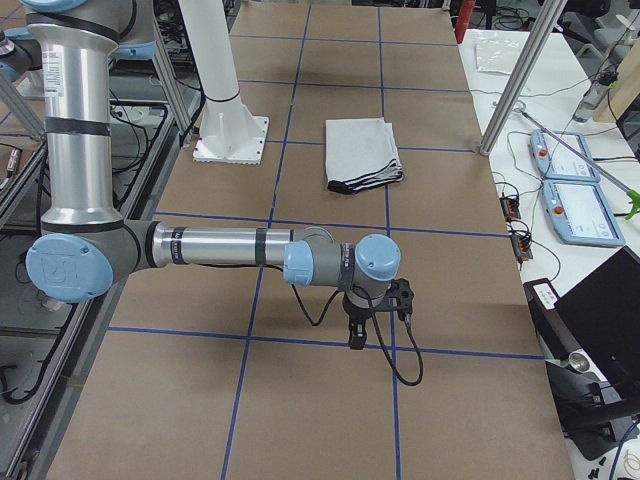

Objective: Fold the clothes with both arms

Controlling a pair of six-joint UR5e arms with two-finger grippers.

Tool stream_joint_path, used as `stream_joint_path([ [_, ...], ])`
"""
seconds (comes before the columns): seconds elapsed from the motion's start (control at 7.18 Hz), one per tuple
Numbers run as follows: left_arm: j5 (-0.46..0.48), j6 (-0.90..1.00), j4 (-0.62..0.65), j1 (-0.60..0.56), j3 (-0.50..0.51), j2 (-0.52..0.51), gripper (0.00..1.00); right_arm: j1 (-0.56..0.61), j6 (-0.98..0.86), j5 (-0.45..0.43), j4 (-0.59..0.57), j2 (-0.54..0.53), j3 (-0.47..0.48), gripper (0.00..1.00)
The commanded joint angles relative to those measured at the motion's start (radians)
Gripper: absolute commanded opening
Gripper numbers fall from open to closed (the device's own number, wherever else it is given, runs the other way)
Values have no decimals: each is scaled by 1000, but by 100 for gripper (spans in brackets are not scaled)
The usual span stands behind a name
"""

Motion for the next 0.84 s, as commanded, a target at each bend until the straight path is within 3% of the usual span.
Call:
stream_joint_path([
  [0.0,-2,4,-18,0,0,5,100,-1,3,22,1,0,-5,100],
  [0.56,-1,13,-71,2,-24,26,100,-1,3,17,4,17,6,100],
  [0.7,-1,12,-68,2,-23,28,100,1,4,16,3,19,46,100],
])
